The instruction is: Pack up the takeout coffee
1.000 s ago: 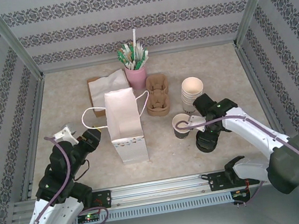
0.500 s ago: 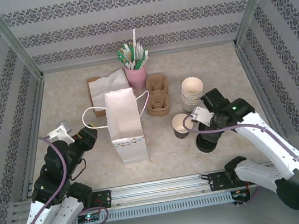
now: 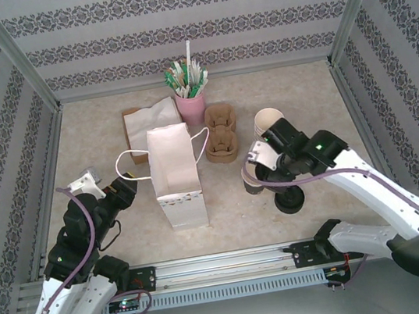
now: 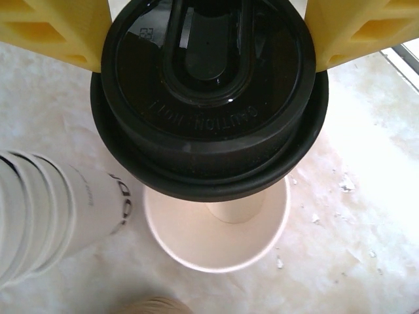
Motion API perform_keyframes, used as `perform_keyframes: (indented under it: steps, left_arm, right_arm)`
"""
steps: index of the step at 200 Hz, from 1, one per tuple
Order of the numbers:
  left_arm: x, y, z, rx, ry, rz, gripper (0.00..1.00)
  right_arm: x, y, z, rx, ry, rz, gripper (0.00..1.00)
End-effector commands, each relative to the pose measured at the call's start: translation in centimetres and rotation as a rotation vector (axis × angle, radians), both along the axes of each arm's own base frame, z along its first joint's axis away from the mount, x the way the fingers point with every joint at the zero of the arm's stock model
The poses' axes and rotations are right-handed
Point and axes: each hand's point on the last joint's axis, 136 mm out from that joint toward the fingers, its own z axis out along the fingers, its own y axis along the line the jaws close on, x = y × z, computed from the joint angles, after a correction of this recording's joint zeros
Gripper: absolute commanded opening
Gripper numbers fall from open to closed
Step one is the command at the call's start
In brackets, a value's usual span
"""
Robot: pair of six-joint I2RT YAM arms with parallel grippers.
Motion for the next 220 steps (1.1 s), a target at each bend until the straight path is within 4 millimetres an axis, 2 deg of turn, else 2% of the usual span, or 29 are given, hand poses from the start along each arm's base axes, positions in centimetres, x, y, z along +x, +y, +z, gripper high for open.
perform_keyframes:
  steps: [1, 40, 85, 137, 220]
  left_arm:
    - [-0.3, -0.3, 1.7, -0.005, -0.034, -0.021, 0.53]
    - [-0.3, -0.5, 1.7, -0.013, -0.035, -0.029, 0.54]
    - [-0.4, -0.5, 1.7, 0.003, -0.035, -0.037, 0.54]
    - [-0.4, -0.4, 1.7, 0.005, -0.036, -0.036, 0.55]
    - [-0.5, -0.3, 1.8, 0.011, -0.038, -0.034, 0.55]
  right_arm:
    - [0.6, 1.6, -0.4, 0.043, 0.011, 0.009, 0.70]
    - [1.8, 2.8, -1.4, 0.076, 0.034, 0.007, 0.69]
    - [2.5, 2.0, -2.6, 0.041, 0.085, -0.034, 0.68]
    - [2.4, 2.5, -3.2, 0.043, 0.143, -0.019, 0.68]
    - [3.4, 2.8, -3.8, 0.038, 0.152, -0.032, 0.68]
